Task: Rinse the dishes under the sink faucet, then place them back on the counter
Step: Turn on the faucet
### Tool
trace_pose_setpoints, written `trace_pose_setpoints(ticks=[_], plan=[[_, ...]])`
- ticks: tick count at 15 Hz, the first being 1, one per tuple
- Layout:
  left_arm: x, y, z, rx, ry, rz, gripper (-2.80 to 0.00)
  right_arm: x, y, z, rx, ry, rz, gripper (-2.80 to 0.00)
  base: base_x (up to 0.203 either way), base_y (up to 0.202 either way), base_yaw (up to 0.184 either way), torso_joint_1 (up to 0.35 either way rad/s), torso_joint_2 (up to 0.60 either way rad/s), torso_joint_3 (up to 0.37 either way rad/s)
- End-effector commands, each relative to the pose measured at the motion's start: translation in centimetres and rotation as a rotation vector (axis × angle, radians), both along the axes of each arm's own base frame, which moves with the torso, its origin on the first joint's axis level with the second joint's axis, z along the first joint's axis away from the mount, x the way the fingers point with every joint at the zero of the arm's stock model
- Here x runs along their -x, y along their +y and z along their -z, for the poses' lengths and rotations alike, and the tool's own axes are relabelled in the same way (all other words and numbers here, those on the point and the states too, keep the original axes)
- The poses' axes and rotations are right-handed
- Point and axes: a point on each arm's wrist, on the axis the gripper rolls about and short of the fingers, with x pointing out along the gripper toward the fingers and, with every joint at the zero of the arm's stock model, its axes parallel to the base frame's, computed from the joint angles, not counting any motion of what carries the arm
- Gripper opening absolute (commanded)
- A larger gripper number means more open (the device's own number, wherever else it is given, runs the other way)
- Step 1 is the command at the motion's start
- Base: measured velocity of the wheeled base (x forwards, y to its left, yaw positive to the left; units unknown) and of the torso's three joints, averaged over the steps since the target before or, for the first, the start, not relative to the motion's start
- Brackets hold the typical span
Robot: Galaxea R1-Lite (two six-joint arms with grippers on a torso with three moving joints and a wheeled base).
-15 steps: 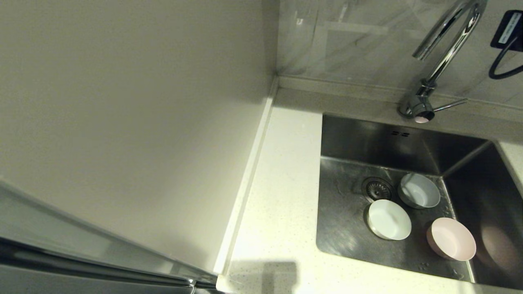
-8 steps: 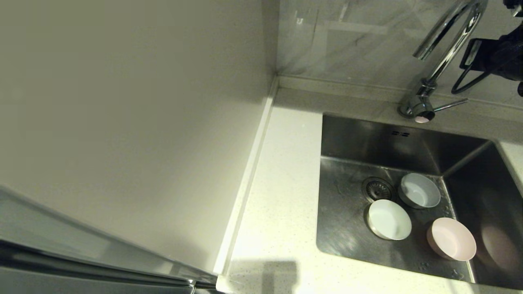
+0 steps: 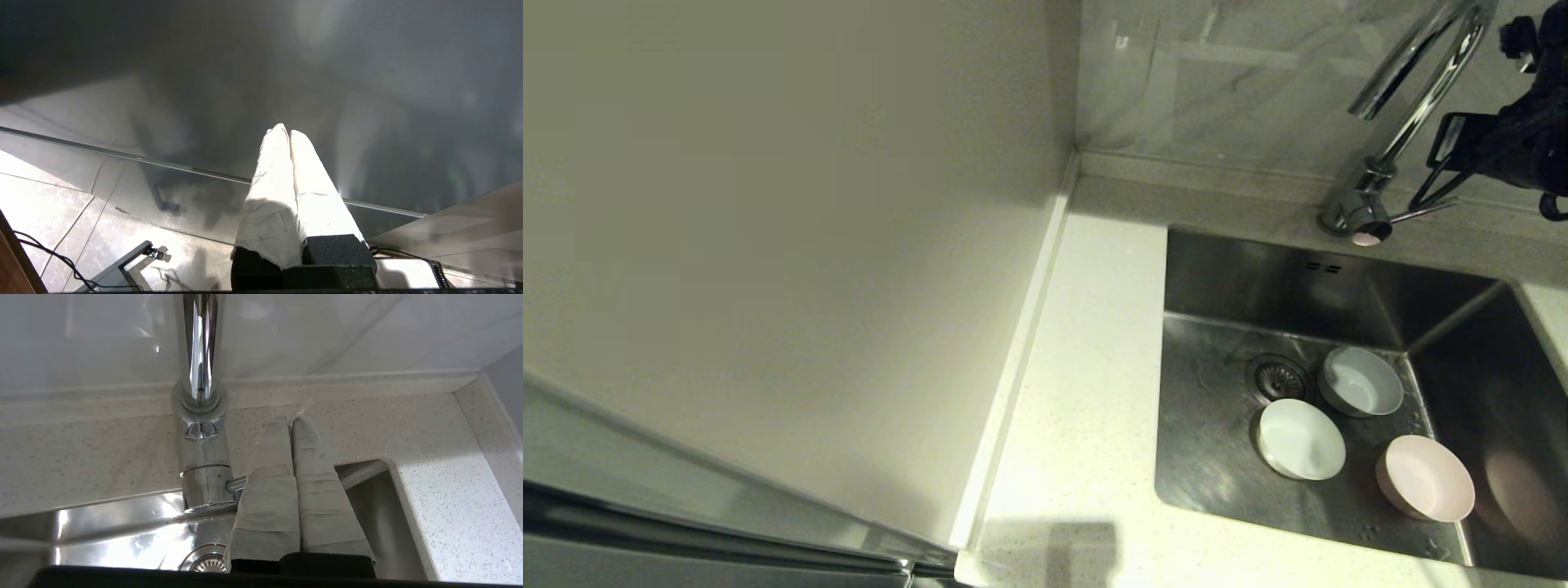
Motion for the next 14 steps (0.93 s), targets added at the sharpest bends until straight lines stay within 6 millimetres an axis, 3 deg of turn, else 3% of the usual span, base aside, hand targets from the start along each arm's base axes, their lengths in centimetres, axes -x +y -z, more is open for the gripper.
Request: trace_pose_setpoints(ticks=[1,14], plan=[[0.0,0.0,0.0,0.001,-0.004,0.0,-2.8,-0.5,-0.1,0.5,-0.002,0.014,0.004,-2.8,0.0,0.0,0.0,0.0,0.0,0.0],[0.0,0.0,0.0,0.001,-0.005,-0.001,-2.8,-2.7,-0.2,3.6,-0.032,0.086,0.011,-2.8,0.0,0.0,0.0,0.0,0.0,0.0]])
